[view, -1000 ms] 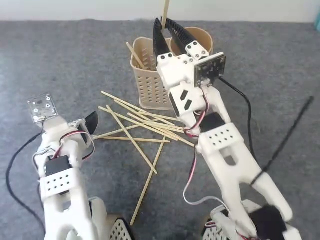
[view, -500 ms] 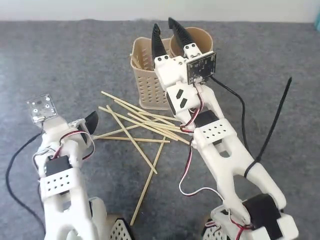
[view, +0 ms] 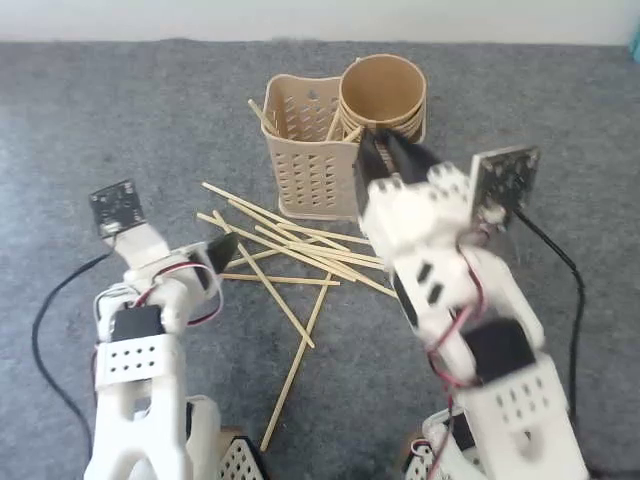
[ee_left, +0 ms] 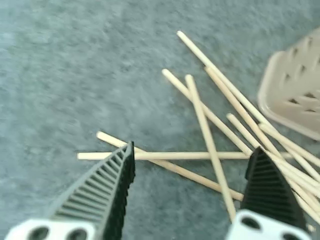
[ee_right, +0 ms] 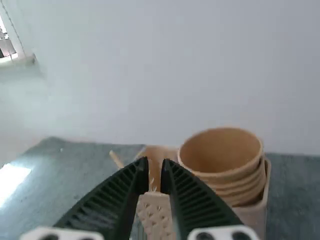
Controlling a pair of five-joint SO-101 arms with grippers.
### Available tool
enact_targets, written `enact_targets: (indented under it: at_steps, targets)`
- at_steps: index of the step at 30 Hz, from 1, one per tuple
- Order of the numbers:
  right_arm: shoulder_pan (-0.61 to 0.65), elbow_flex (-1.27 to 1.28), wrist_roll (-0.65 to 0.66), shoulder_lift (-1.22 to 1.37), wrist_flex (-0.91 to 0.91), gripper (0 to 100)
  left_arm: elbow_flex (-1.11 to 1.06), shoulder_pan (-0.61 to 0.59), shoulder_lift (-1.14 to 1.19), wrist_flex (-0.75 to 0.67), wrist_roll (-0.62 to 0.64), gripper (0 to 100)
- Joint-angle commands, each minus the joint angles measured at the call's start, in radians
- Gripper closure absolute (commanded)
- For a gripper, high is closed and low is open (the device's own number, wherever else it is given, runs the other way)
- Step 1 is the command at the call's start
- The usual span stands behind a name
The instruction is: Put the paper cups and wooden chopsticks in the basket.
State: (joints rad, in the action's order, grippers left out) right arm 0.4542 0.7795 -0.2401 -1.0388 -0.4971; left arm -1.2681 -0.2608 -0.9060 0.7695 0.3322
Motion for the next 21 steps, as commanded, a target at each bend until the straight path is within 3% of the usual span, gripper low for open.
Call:
enact_targets:
  at_steps: [1, 13, 21]
  targets:
    - [-0.025, -0.006, -0.048, -0.156, -0.297, 94.6, 0.054, 0.060, -0.012, 0.006, 0.028, 66]
    - [-0.110, 0.290, -0.058, -0.314, -0.509, 94.7, 0.082, 0.115, 0.000, 0.009, 0.028, 66]
    - [-0.110, 0.641, -0.058, -0.404, -0.344, 94.7, 0.275, 0.107, 0.407, 0.009, 0.029, 66]
